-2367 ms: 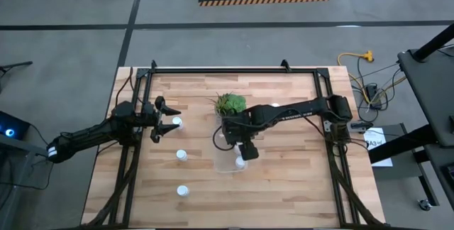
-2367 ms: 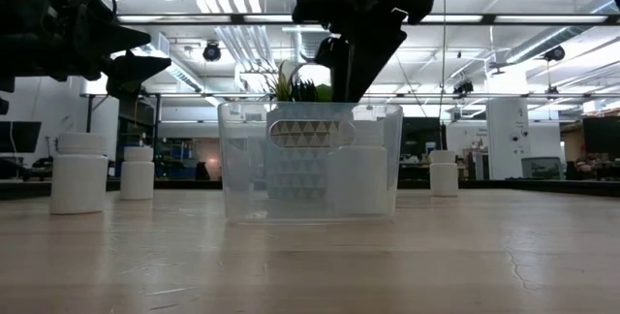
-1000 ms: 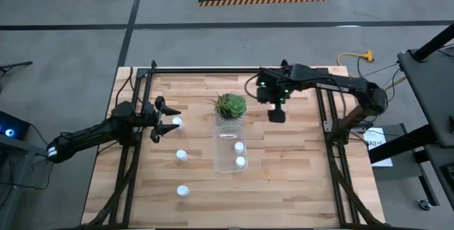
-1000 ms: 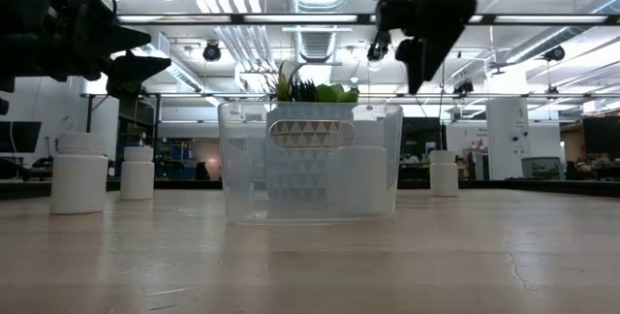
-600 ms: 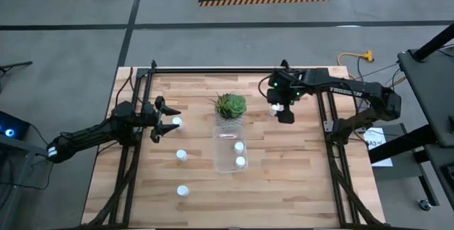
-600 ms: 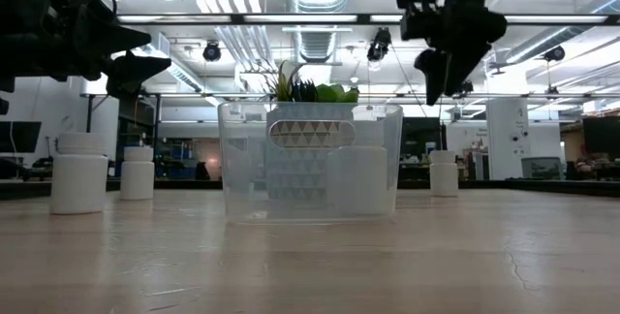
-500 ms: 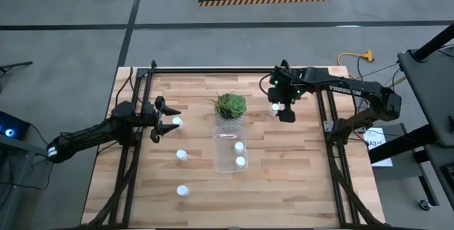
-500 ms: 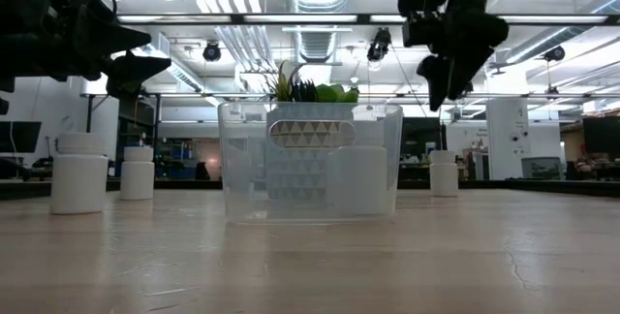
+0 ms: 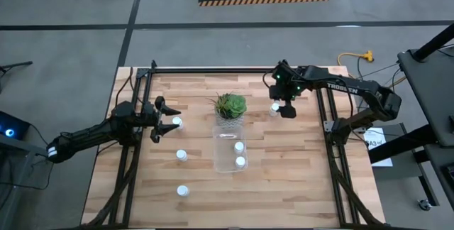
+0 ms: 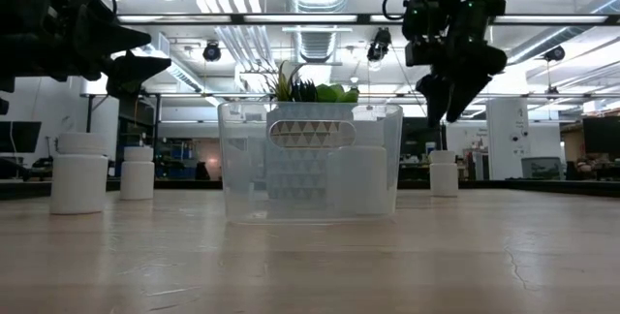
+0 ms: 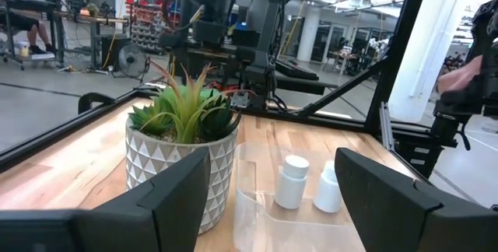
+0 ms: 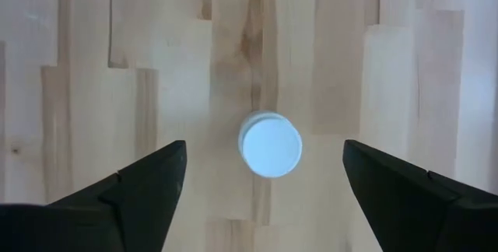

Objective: Pick and place pill bottles into a basket
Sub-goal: Put the pill bottle into the bin

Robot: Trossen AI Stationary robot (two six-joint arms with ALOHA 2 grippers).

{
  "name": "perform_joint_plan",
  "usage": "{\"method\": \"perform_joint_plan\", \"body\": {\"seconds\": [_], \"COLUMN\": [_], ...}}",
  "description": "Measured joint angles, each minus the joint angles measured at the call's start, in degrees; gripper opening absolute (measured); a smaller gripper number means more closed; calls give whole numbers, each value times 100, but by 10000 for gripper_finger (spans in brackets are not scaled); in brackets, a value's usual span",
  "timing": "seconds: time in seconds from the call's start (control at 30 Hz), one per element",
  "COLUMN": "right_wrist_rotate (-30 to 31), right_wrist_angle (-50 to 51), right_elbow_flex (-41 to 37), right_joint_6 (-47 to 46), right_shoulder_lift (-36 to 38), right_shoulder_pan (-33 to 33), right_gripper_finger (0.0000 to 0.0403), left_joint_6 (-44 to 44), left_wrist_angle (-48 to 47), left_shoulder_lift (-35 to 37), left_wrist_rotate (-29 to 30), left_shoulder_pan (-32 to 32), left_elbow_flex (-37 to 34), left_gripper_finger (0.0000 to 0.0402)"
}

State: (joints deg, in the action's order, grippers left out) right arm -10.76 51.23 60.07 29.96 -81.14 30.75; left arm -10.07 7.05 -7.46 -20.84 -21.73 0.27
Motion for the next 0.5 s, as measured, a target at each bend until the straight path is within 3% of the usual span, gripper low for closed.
{"method": "perform_joint_plan", "body": {"seconds": [0.5], "right_wrist_rotate": [-51], "right_wrist_angle": [-464], "right_elbow_flex": [-268], "right_joint_6": [142], "right_shoulder_lift": [-513], "right_shoulder_pan": [72], "right_gripper_finger": [329], "left_joint_6": [-2], "left_wrist_angle": [0], "left_shoulder_lift": [0], "left_wrist_rotate": [1], "left_shoulder_pan": [-1], "left_elbow_flex": [0], "left_gripper_finger": [258]}}
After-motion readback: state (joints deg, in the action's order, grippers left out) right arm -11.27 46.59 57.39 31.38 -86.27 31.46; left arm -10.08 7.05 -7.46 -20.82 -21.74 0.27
